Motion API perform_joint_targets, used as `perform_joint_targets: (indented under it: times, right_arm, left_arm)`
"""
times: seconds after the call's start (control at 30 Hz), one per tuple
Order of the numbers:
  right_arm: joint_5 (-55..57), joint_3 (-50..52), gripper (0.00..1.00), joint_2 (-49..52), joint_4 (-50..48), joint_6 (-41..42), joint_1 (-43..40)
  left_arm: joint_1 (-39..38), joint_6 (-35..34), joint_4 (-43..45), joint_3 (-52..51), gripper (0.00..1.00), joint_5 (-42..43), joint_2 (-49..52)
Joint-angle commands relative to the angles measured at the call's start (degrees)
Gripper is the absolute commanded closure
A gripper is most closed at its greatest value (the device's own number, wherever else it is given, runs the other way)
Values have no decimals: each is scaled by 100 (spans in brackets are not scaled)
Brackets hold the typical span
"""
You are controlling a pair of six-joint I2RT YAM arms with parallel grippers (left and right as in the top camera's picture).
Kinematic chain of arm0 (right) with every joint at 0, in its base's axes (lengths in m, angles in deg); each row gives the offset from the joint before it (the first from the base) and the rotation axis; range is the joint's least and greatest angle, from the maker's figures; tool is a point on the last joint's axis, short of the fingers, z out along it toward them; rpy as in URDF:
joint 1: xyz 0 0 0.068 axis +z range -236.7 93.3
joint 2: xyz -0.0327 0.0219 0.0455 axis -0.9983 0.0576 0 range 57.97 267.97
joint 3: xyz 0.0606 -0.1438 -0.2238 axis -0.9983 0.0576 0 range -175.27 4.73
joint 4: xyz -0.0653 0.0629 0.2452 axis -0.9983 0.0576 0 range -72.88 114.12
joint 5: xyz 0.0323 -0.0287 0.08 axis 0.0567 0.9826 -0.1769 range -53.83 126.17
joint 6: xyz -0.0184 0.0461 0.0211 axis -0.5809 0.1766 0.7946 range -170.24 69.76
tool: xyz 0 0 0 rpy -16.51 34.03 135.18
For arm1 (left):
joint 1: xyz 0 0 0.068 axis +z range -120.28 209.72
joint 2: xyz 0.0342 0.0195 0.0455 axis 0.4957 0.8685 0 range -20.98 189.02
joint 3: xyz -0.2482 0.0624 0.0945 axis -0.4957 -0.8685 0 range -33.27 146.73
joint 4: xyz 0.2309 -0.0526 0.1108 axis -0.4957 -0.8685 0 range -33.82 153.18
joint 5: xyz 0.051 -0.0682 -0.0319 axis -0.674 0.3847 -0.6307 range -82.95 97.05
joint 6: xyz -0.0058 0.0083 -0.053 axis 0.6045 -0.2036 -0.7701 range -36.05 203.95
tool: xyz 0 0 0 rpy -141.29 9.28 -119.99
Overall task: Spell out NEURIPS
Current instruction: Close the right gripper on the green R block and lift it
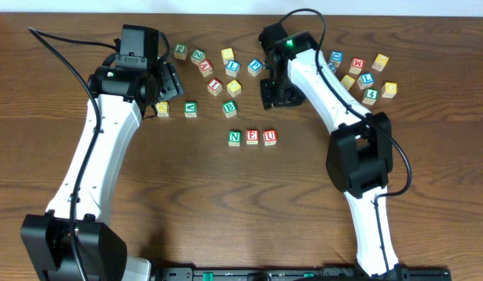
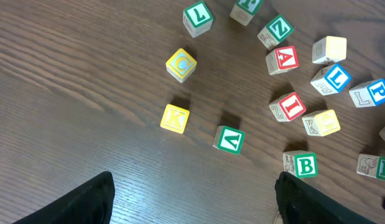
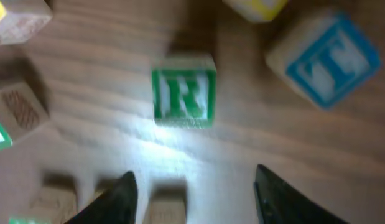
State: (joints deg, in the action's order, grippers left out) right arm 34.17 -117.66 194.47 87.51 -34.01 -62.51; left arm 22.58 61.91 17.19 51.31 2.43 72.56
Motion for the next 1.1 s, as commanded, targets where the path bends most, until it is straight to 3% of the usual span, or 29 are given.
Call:
perform_joint_targets:
  times: [0.0, 0.67, 1.07]
  right_arm:
    - [39, 184, 41, -83, -470, -214, 15]
    - [334, 1091, 40, -81, -2170, -190, 31]
    - [293, 1156, 62, -81, -2236, -149, 31]
  left_arm:
    - [15, 37, 24, -4, 19, 15, 76]
    - [15, 37, -15, -4, 19, 15, 76]
    - [15, 37, -15, -4, 19, 15, 76]
